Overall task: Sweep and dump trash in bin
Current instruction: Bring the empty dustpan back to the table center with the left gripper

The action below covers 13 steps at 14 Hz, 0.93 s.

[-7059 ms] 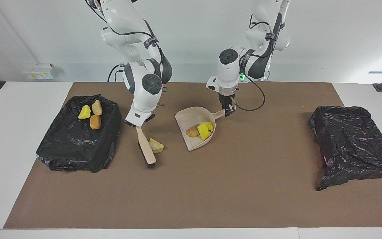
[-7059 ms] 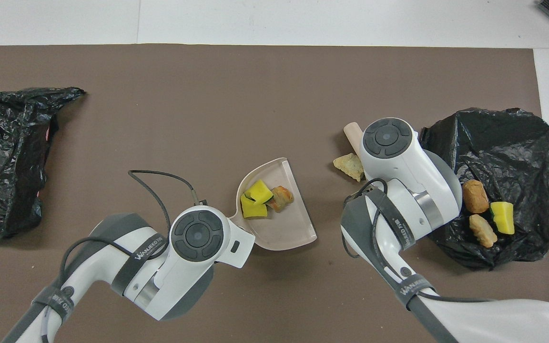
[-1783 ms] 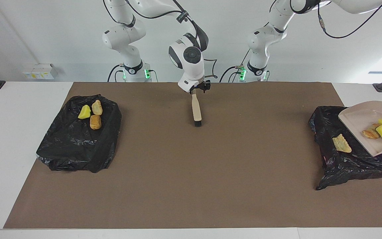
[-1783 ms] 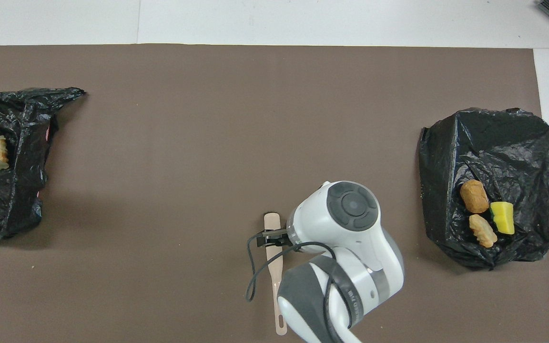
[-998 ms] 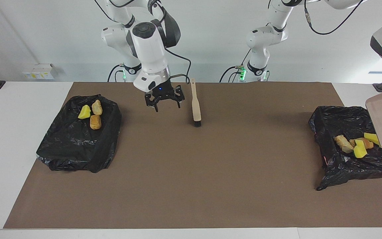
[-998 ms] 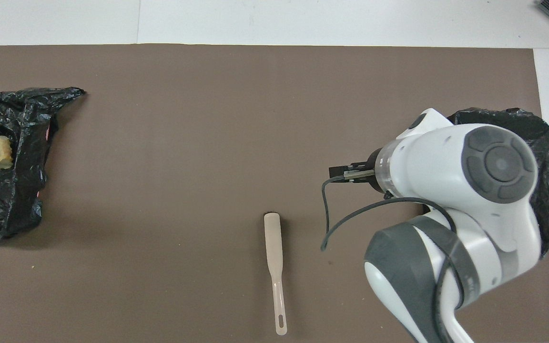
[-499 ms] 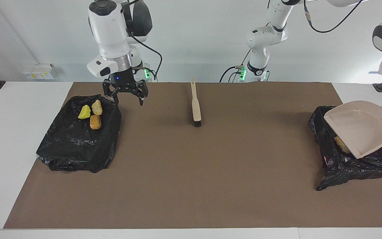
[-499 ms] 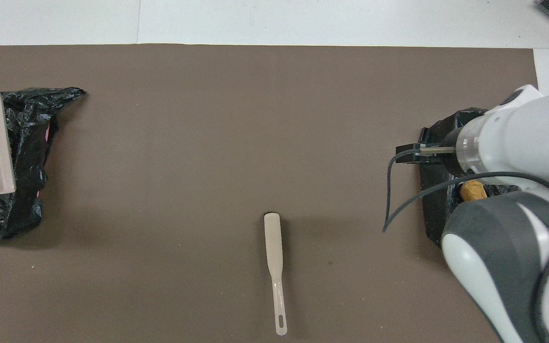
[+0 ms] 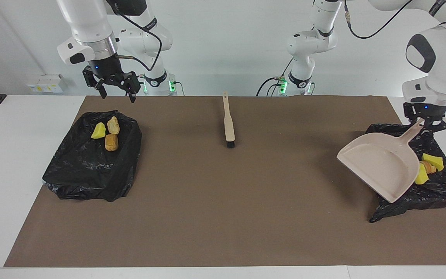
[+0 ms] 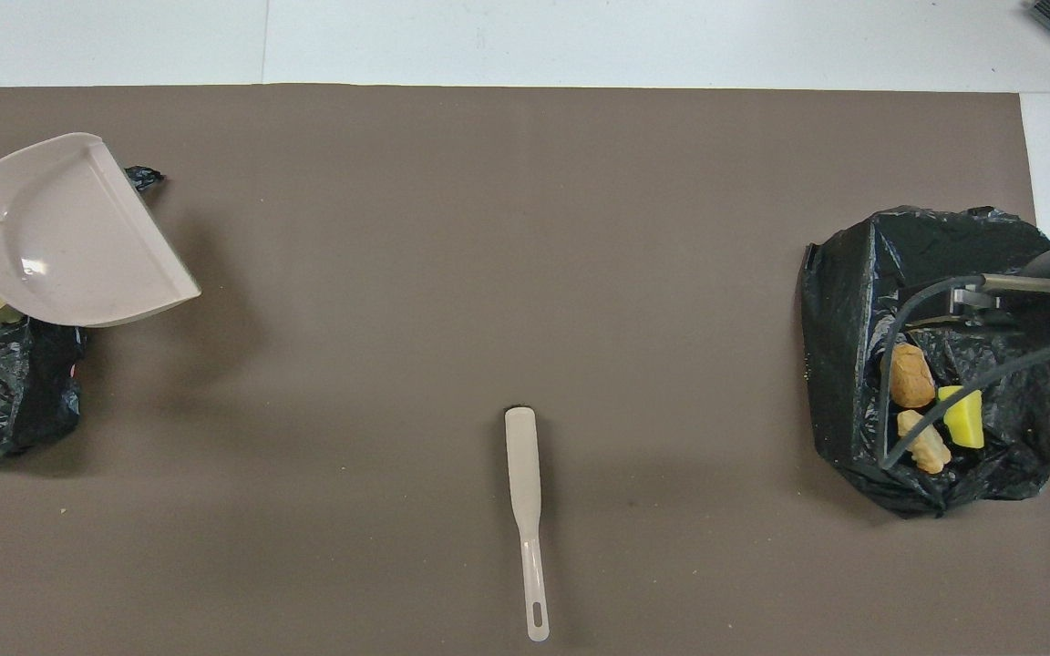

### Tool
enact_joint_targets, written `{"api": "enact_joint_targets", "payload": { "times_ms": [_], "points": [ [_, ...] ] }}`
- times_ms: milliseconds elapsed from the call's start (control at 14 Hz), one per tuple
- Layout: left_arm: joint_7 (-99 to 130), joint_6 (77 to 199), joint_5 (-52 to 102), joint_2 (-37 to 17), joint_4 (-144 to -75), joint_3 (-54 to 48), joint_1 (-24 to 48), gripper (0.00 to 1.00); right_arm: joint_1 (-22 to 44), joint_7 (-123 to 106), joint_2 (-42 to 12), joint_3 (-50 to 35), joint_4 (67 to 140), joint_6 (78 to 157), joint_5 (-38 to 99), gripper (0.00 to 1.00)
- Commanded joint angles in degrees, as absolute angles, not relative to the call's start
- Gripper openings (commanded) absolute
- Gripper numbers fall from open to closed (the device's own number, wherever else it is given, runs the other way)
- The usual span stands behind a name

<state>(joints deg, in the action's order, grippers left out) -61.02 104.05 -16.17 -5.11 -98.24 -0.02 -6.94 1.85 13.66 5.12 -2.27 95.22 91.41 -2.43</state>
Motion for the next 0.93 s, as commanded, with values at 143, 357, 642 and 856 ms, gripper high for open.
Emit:
{"api": "enact_joint_targets", "payload": {
  "times_ms": [143, 357, 642, 856],
  "points": [
    [-41.78, 105.73, -11.52, -3.60, -104.50, 0.79, 1.74, 0.00, 1.14, 7.92, 5.27, 0.79, 94.66, 88.86, -1.93, 1.00],
    [-29.59, 107.48, -9.76, -7.54, -104.59, 0.88, 9.73, 0.00, 0.97, 7.91, 5.27, 1.23, 94.66, 89.21, -1.85, 1.00],
    [-14.44, 110.39, -4.85, -10.11, -104.15, 0.88, 18.00, 0.00, 2.81, 7.74, 4.66, 7.81, 93.17, 89.03, 0.52, 1.00],
    [-4.27, 107.94, -1.76, -13.00, -100.04, 0.88, 26.77, 0.00, 5.53, 3.01, 4.57, 11.23, 92.99, 88.86, 0.26, 1.00]
  ]
}}
